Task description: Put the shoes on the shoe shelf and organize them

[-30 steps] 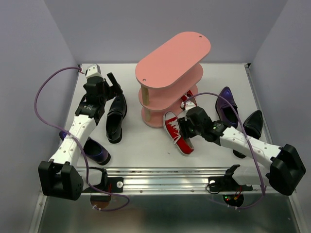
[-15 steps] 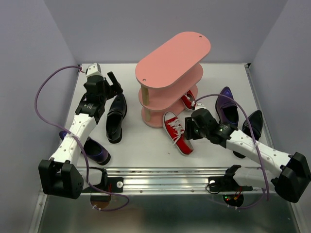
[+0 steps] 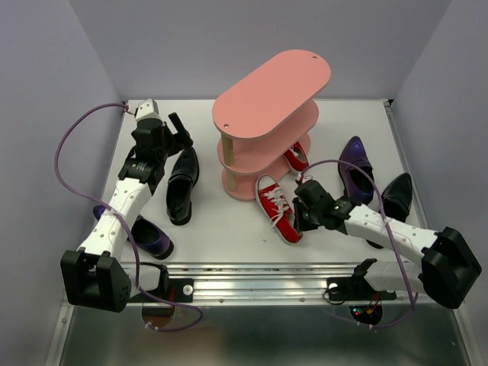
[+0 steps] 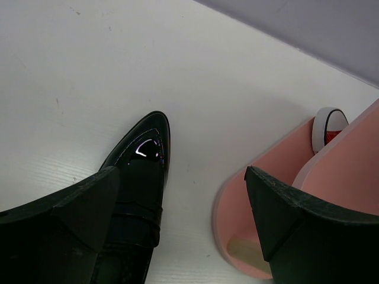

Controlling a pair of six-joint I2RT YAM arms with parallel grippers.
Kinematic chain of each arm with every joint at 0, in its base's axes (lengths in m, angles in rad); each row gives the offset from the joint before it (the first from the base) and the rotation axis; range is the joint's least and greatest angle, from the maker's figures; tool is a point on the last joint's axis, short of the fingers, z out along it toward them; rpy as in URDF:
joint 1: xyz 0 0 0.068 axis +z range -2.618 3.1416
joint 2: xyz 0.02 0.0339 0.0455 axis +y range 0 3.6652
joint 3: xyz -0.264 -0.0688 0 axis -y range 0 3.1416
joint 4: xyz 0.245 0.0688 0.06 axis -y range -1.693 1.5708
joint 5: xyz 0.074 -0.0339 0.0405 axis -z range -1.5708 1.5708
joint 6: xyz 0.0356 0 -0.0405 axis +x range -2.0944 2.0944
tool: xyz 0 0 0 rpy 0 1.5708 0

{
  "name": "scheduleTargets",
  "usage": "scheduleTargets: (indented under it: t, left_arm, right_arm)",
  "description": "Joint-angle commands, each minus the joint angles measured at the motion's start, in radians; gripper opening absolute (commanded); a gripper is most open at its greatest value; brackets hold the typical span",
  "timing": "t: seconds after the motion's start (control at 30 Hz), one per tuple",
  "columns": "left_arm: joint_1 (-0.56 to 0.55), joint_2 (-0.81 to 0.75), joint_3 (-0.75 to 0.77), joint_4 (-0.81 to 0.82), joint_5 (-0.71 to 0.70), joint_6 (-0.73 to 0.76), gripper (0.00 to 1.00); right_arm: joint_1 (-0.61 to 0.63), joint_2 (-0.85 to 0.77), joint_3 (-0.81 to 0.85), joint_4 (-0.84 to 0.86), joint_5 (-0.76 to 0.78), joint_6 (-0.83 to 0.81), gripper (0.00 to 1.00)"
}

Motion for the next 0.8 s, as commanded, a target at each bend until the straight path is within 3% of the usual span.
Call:
scheduleTargets:
  t: [0.0,0.1,0.43,0.77]
  left_arm:
    - [0.0,-0.018,0.015,0.035,-0.011,-0.003,0.99]
    - [0.0,-0.018,0.015,0.034,-0.011,0.0,0.99]
    - [0.0,-0.026,0.018,0.031,-0.017,0.008,0.99]
    - [0.002,-0.038,0.015,0.02,-0.033,0.02,0.99]
  right_arm:
    - [0.002,-0.003,0.015,0.044,0.012,0.013,0.11]
    - [0.002,-0.019,0.033,0.041,0.076,0.01,0.01]
    - [0.002,0.009,0.188,0.041,0.185,-0.107,0.01]
    - [-0.056,0.044,0.248,0.108,0.179,-0.176,0.01]
